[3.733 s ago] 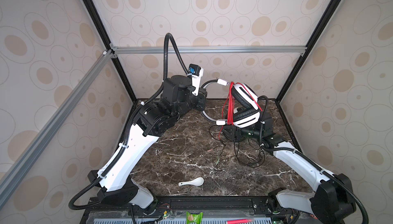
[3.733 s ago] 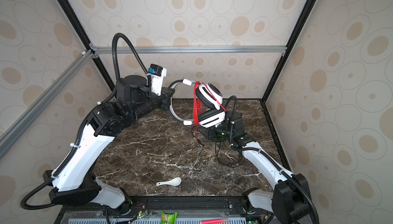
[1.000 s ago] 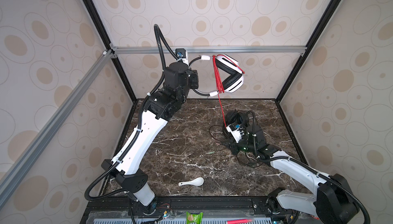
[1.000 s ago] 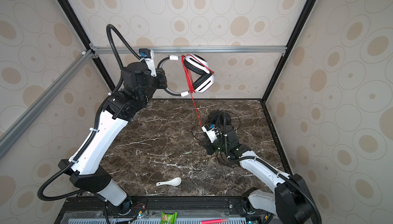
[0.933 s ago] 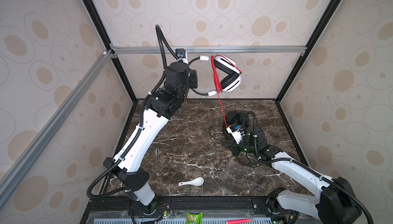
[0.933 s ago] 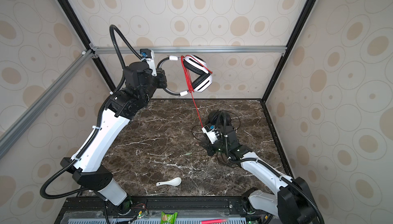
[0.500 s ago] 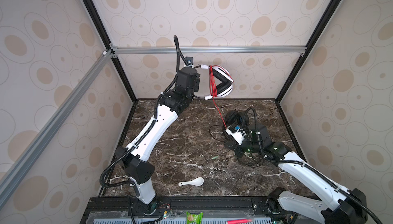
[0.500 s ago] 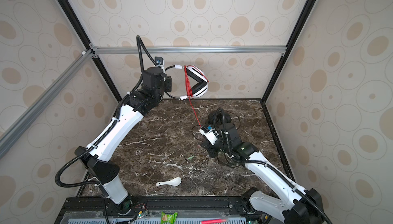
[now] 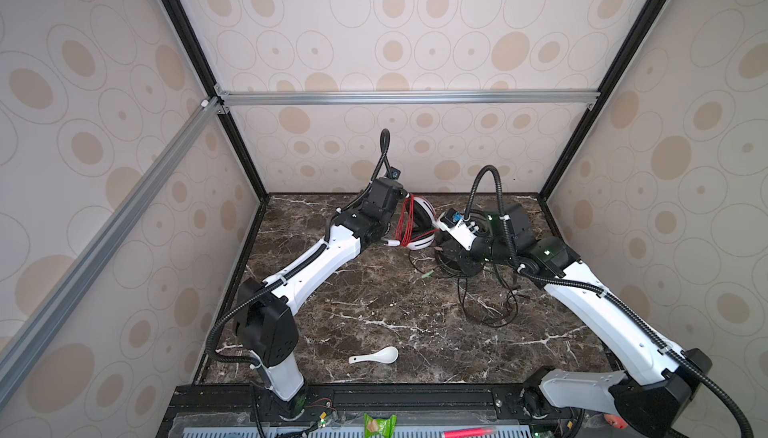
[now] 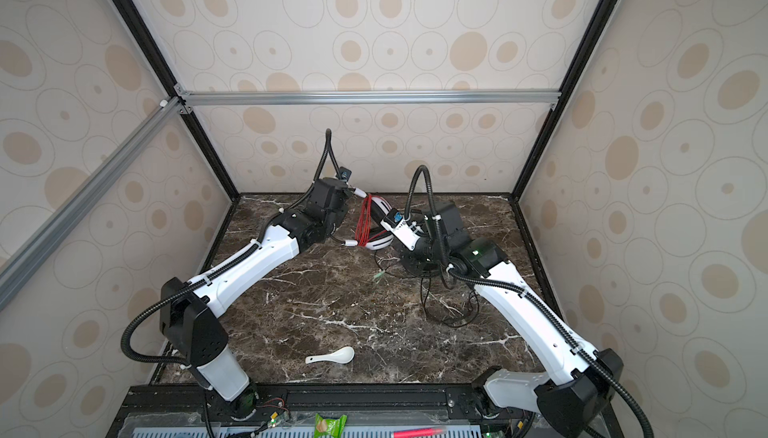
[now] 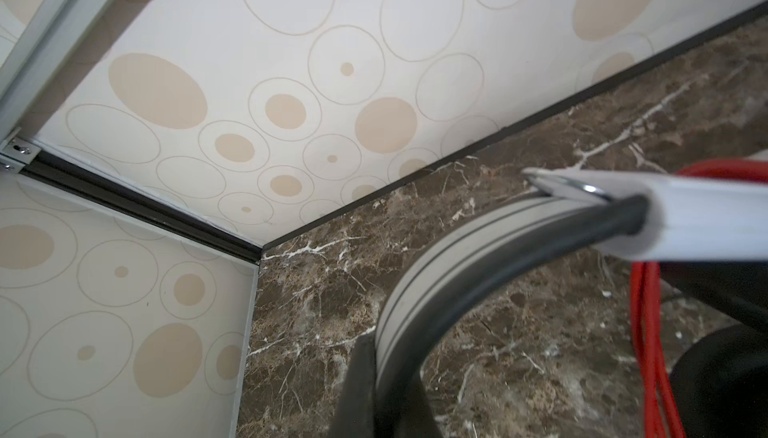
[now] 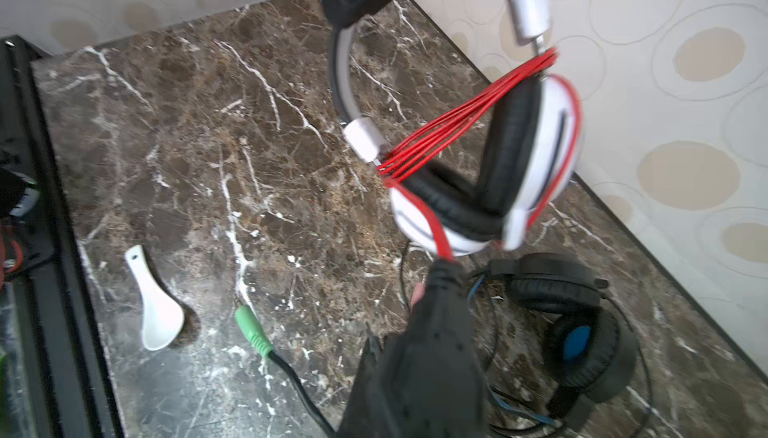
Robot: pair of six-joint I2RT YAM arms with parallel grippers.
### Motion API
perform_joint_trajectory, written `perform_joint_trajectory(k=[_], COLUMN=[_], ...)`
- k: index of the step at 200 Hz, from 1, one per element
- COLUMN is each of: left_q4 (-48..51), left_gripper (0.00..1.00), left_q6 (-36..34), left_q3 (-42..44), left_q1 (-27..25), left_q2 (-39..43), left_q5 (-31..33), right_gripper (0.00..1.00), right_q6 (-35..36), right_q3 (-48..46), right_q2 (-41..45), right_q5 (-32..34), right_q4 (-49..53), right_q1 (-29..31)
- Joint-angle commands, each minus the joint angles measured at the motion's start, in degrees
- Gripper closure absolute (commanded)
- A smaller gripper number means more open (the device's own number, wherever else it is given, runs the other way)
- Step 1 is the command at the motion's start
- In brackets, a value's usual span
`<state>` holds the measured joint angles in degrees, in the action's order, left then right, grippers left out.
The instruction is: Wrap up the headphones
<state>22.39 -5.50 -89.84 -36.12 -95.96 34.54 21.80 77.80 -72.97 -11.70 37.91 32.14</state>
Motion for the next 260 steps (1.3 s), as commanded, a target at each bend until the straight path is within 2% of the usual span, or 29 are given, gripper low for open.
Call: perform_joint_trajectory(k=[1, 25, 50, 77, 114, 168, 202, 231, 260], left_q4=[-2.1, 0.8, 6.1, 8.8, 10.0, 11.0, 12.3, 14.5, 15.0], left_gripper=[1.0, 1.0, 1.0, 1.0, 1.0, 1.0, 1.0, 1.0, 1.0], left_q6=[-1.3, -2.3, -3.0, -3.2, -2.9, -3.4, -3.4, -4.4, -4.7], left_q3=[1.9, 4.5, 5.3, 8.0, 11.3, 13.6, 13.5, 13.4, 14.1], left_q1=[-0.3, -0.6, -0.6, -0.6, -0.7, -0.8, -1.6, -1.9, -1.9], left_q2=[7.1, 10.0, 11.8, 14.0, 16.6, 19.2, 20.5, 20.7, 21.5], left_q5=[-1.0, -5.2, -13.0, -17.0, -17.6, -19.3, -21.1, -20.2, -19.6], right_gripper=[1.0, 1.0, 1.0, 1.0, 1.0, 1.0, 1.0, 1.0, 0.99], right_q6=[4.0, 4.4, 5.7, 7.3, 11.1, 12.6, 10.6, 8.3, 8.0], right_q3=[5.4, 10.5, 15.8, 20.4, 24.0, 30.5, 37.2, 43.8, 44.7], right_q2=[-2.4, -5.5, -9.1, -11.8, -15.2, -20.4, -24.8, -27.6, -27.6], right_q5=[6.2, 9.3, 13.2, 16.1, 23.1, 27.4, 27.6, 25.9, 25.2], right_q4=[4.5, 6.5, 9.4, 11.3, 12.8, 13.9, 15.0, 17.1, 16.1], right_q1=[0.3, 0.4, 0.7, 1.7, 5.8, 6.8, 6.4, 6.4, 6.4])
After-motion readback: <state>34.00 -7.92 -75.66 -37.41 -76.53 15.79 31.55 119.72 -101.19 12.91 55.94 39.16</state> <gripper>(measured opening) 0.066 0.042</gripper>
